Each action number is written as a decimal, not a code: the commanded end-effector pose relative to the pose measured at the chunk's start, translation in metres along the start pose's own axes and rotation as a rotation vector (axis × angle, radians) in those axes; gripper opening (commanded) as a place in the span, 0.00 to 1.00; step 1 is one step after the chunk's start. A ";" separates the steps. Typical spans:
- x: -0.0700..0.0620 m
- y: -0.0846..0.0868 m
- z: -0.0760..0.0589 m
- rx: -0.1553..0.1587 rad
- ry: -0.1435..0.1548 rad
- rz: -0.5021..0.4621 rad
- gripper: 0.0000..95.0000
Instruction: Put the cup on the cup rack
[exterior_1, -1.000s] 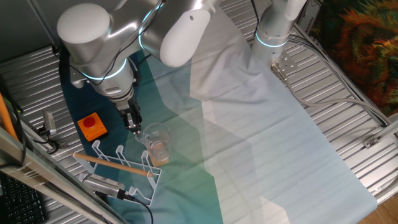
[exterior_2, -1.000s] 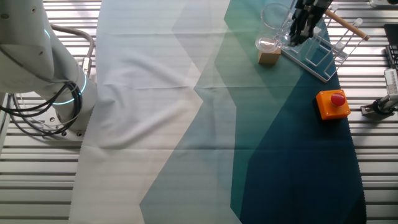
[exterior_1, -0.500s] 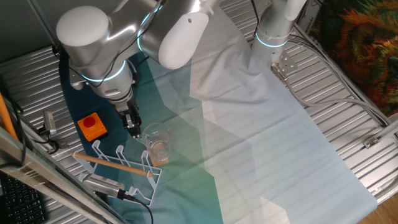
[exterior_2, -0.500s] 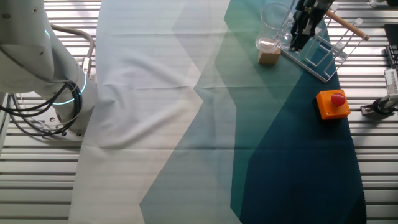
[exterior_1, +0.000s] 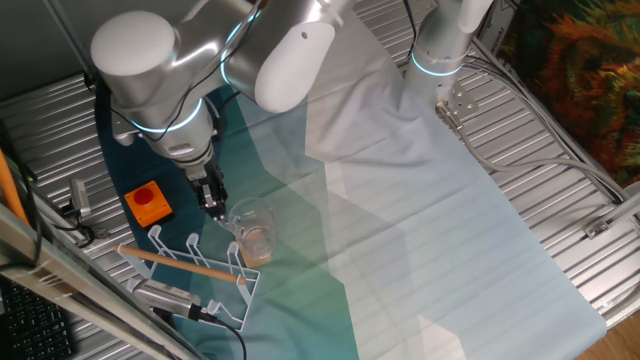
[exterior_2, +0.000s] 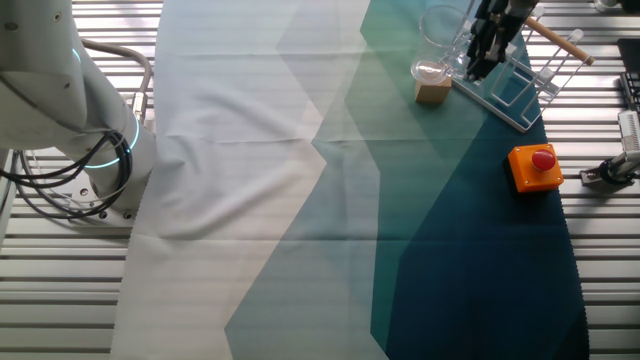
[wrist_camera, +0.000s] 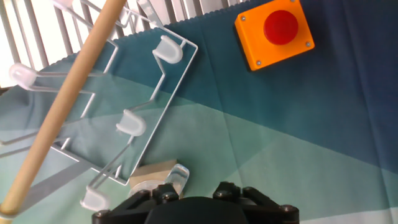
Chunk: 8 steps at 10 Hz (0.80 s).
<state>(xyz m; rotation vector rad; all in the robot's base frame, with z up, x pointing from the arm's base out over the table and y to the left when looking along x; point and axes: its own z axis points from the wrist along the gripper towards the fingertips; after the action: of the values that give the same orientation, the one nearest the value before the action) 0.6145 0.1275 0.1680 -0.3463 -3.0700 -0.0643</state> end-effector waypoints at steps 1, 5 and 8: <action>0.000 0.000 0.000 0.003 0.002 -0.001 0.60; -0.001 0.000 0.005 0.004 0.004 -0.004 0.60; 0.000 0.002 0.010 0.006 0.002 -0.004 0.60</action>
<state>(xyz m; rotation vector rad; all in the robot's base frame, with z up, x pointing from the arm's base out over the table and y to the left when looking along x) 0.6143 0.1306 0.1572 -0.3399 -3.0680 -0.0537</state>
